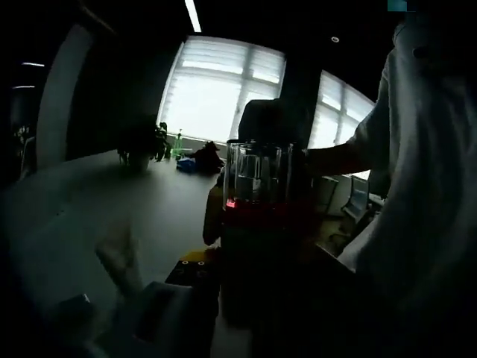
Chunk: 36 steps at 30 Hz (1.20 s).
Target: Arrange the skincare products in the storage area until every visible bottle or jar stands upright without overlapping.
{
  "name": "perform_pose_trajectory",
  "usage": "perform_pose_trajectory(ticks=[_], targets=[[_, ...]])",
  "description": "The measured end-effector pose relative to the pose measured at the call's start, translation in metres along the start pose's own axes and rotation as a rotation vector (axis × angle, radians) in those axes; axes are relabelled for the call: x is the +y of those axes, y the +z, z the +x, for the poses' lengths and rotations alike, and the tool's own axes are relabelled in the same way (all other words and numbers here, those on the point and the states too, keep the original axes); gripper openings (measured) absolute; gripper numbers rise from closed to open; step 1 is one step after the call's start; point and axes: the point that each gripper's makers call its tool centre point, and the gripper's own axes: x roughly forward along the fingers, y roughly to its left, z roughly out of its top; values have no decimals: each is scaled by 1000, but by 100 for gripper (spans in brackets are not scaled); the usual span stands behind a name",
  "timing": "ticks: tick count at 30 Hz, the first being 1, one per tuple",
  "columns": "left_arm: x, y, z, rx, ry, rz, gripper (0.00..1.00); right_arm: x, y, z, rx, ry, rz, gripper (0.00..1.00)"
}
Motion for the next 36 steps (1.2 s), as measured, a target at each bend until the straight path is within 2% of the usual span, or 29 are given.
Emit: perform_pose_trajectory(ticks=[1, 5, 10, 17, 30, 36], targets=[[4, -6, 3, 16, 16, 9, 31, -2, -6, 2, 13, -6, -34, 27], [10, -24, 13, 61, 46, 22, 31, -6, -26, 5, 47, -10, -55, 27], [22, -58, 27, 145, 98, 64, 31, -11, -56, 8, 110, -17, -109, 27], [34, -83, 38, 176, 110, 70, 31, -20, -83, 7, 133, -8, -111, 27], [52, -104, 45, 228, 139, 88, 31, -32, -101, 11, 194, -11, -168, 28], [51, -100, 46, 212, 148, 94, 31, -35, -100, 11, 200, -12, -193, 28]])
